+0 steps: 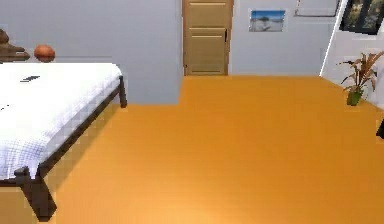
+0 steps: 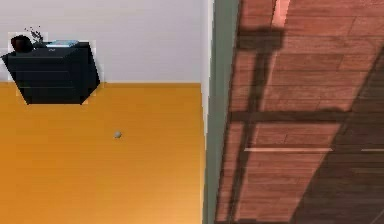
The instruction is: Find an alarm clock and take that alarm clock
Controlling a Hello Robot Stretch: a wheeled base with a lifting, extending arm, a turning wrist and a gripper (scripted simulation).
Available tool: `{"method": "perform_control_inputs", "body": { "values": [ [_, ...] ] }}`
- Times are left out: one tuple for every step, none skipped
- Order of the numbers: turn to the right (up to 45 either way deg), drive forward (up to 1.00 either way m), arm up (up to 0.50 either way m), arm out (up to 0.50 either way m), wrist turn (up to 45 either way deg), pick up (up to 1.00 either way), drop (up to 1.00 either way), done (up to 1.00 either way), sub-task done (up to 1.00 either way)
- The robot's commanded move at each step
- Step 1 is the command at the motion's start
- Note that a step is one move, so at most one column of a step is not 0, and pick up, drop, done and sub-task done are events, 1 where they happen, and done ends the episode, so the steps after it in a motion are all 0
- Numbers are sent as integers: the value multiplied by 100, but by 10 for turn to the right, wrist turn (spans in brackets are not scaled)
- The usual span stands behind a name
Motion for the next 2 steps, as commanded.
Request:
{"method": "perform_control_inputs", "body": {
  "values": [
    [90, 0, 0, 0, 0, 0, 0, 0, 0],
    [0, 15, 0, 0, 0, 0, 0, 0, 0]
  ]
}}
